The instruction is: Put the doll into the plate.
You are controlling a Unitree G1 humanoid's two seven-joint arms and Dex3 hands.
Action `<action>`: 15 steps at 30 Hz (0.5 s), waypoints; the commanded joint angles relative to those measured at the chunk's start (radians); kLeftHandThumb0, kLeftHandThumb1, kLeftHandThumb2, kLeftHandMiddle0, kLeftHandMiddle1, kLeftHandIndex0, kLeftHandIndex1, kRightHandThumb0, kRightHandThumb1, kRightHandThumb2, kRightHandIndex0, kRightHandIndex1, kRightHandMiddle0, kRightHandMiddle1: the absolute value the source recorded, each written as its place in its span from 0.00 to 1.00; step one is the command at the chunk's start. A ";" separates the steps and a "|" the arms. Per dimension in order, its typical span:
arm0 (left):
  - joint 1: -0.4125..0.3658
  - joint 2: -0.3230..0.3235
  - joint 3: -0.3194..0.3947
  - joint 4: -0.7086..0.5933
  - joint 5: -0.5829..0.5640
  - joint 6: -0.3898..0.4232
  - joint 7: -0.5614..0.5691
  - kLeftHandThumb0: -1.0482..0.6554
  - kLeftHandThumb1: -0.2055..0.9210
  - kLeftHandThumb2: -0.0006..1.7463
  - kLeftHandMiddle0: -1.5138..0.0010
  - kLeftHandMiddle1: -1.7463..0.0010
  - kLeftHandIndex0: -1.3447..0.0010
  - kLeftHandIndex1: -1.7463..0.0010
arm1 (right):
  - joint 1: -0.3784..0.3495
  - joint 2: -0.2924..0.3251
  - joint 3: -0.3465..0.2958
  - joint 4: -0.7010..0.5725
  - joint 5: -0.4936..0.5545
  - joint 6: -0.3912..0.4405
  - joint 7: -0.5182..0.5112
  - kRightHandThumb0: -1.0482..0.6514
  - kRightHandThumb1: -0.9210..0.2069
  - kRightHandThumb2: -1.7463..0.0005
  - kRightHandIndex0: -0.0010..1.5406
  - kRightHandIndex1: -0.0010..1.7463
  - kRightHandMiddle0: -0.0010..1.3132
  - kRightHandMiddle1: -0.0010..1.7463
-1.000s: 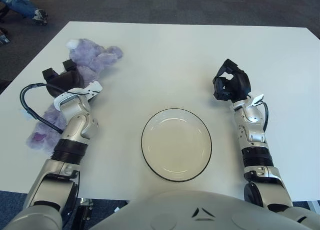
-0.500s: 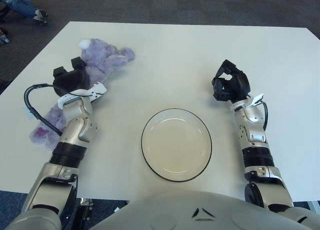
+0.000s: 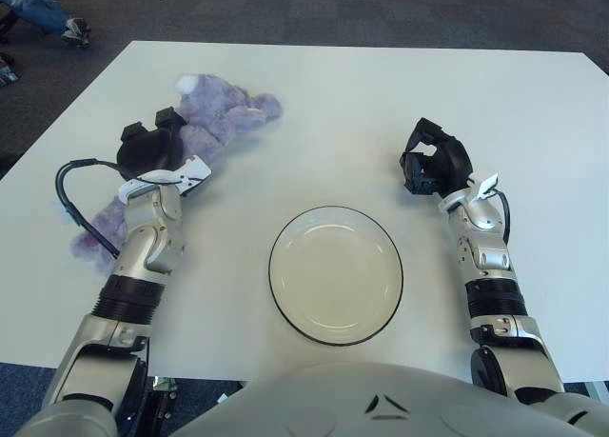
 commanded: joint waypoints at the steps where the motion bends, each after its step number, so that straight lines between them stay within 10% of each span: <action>1: 0.025 -0.007 -0.001 -0.005 -0.010 -0.021 0.018 0.90 0.41 0.79 0.57 0.00 0.23 0.00 | 0.000 -0.014 -0.001 -0.016 0.013 0.012 0.011 0.35 0.47 0.30 0.80 1.00 0.42 1.00; 15: 0.058 -0.019 0.036 -0.014 -0.112 -0.219 0.106 0.93 0.33 0.86 0.52 0.00 0.23 0.00 | -0.004 -0.025 0.003 -0.012 0.002 0.019 0.017 0.35 0.45 0.32 0.80 1.00 0.41 1.00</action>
